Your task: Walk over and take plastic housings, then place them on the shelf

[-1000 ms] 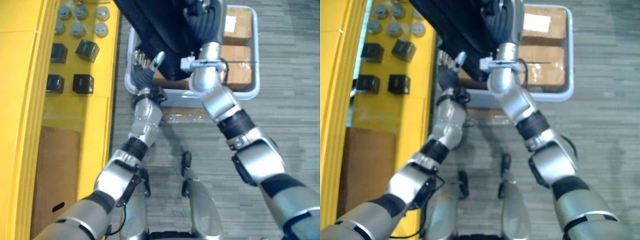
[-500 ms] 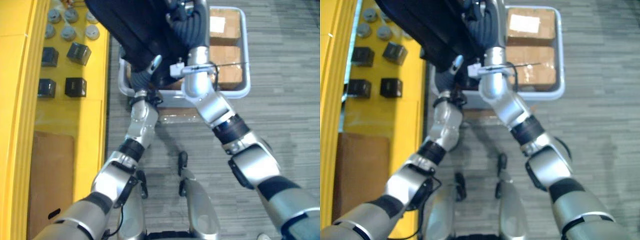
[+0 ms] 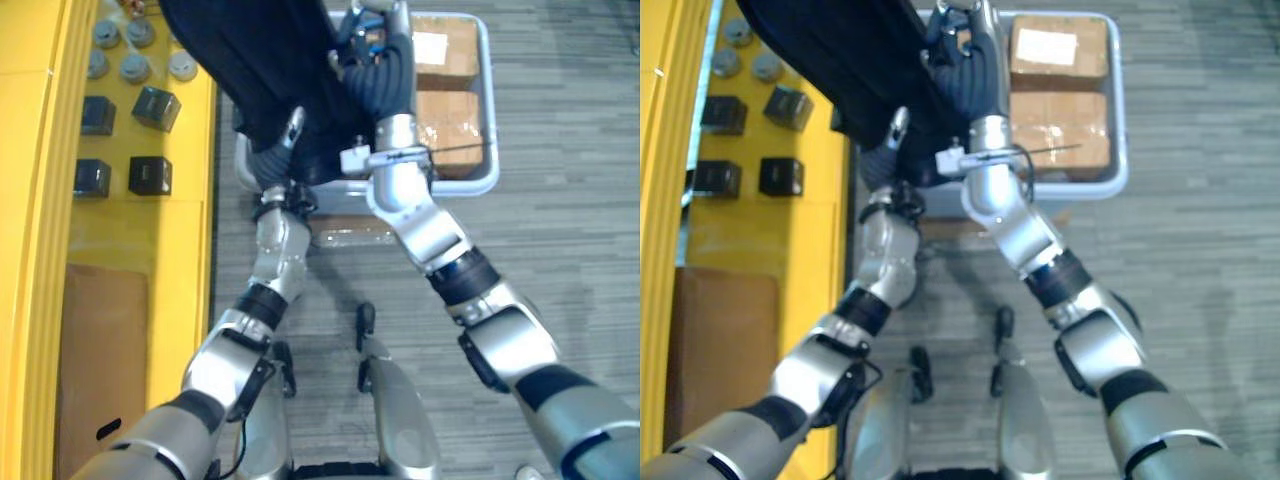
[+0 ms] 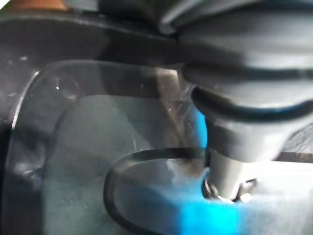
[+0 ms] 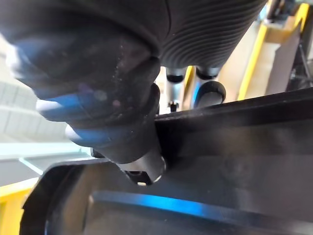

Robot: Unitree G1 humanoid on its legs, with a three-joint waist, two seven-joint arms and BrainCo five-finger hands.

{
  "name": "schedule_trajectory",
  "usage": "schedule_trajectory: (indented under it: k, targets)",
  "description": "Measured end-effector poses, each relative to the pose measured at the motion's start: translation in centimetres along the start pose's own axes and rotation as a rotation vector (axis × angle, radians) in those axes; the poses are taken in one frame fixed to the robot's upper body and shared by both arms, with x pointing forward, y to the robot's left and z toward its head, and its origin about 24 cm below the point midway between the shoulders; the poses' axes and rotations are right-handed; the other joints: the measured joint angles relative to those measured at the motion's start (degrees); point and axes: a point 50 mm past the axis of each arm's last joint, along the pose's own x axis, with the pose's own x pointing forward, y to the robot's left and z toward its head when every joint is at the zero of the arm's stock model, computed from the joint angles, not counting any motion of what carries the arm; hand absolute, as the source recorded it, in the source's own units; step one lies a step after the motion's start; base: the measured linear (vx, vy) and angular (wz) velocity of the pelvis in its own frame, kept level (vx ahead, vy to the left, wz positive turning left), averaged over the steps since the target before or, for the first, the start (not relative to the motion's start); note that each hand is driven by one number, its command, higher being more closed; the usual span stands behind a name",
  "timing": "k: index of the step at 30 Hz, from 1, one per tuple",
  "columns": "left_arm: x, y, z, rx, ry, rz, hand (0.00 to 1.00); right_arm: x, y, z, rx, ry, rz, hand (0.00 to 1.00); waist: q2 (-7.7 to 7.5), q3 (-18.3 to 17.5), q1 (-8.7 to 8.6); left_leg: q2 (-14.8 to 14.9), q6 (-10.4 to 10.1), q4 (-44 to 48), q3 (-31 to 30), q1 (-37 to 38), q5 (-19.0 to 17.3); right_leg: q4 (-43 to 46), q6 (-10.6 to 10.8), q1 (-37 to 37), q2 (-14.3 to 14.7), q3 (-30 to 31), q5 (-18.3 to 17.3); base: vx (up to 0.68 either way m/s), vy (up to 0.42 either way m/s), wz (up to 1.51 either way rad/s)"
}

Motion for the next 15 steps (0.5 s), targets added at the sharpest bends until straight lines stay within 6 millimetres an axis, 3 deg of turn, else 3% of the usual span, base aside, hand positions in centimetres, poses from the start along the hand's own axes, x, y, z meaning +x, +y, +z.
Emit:
schedule_trajectory:
  k: [7, 8, 12, 15]
  targets:
    - [-0.5, 0.5, -0.3, -0.025, 0.011, -0.024, 1.0, -0.6, 0.1, -0.1, 0.01, 0.004, 0.01, 1.0, 0.01, 0.0, -0.64, -0.2, 0.33, -0.02, 0.38, 0.98, -0.21, -1.55, 0.28, 1.6, -0.13, 0.38, 0.75, -0.02, 0.006, -0.03]
    - [-0.6, 0.6, -0.4, -0.03, 0.014, -0.038, 1.0, -0.8, 0.0, -0.1, 0.014, 0.004, 0.008, 0.0, 0.0, 0.0, -0.65, -0.25, 0.38, 0.0, 0.48, 1.01, -0.24, -2.21, 0.3, 1.88, -0.15, 0.46, 0.9, -0.05, 0.014, -0.02]
    - [-0.7, 1.1, -0.5, -0.04, 0.024, -0.032, 1.0, -1.1, 0.3, -0.4, 0.012, 0.012, 0.055, 0.0, 0.01, 0.0, -0.61, -0.27, 0.46, 0.05, 1.08, 1.07, -0.28, -2.85, 0.34, 1.91, -0.16, 1.06, 1.37, -0.04, 0.015, -0.08]
    - [-1.2, 2.3, -0.8, -0.023, 0.043, -0.012, 1.0, -2.2, 0.2, -1.8, -0.002, 0.077, 0.109, 0.0, 0.01, 0.0, -0.61, -0.26, 0.56, 0.0, 1.16, 1.85, -0.36, -2.89, 0.36, 2.6, -0.15, 1.12, 1.39, 0.0, 0.0, 0.0]
